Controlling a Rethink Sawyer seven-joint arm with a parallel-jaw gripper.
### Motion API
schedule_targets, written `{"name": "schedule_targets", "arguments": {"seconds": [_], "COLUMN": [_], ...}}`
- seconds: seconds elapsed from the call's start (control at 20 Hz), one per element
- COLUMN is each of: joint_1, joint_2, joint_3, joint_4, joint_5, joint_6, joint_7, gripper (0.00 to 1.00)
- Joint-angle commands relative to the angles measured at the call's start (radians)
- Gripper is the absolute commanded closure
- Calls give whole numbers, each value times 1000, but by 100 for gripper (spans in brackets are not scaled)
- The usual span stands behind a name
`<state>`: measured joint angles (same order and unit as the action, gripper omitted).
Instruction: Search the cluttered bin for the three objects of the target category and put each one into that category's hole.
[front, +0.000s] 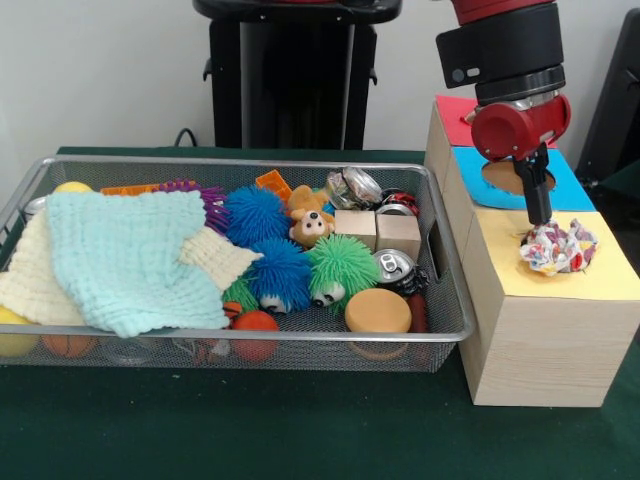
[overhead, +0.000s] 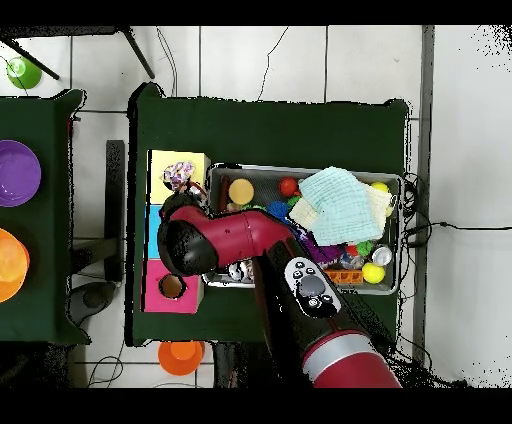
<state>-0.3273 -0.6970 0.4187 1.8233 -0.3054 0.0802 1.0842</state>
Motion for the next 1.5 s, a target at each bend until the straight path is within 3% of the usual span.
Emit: {"name": "schedule_targets", "arguments": {"seconds": [0.05, 0.95, 1.5], "joint_1": [-11, -23, -13], "joint_2": [14, -84, -63], "joint_3": [-28, 25, 12], "joint_4": [-26, 6, -7], "joint_5": [-34, 23, 16], "joint_6": [44, 104, 95], "joint_7": [127, 146, 146], "gripper": [100, 100, 100]}}
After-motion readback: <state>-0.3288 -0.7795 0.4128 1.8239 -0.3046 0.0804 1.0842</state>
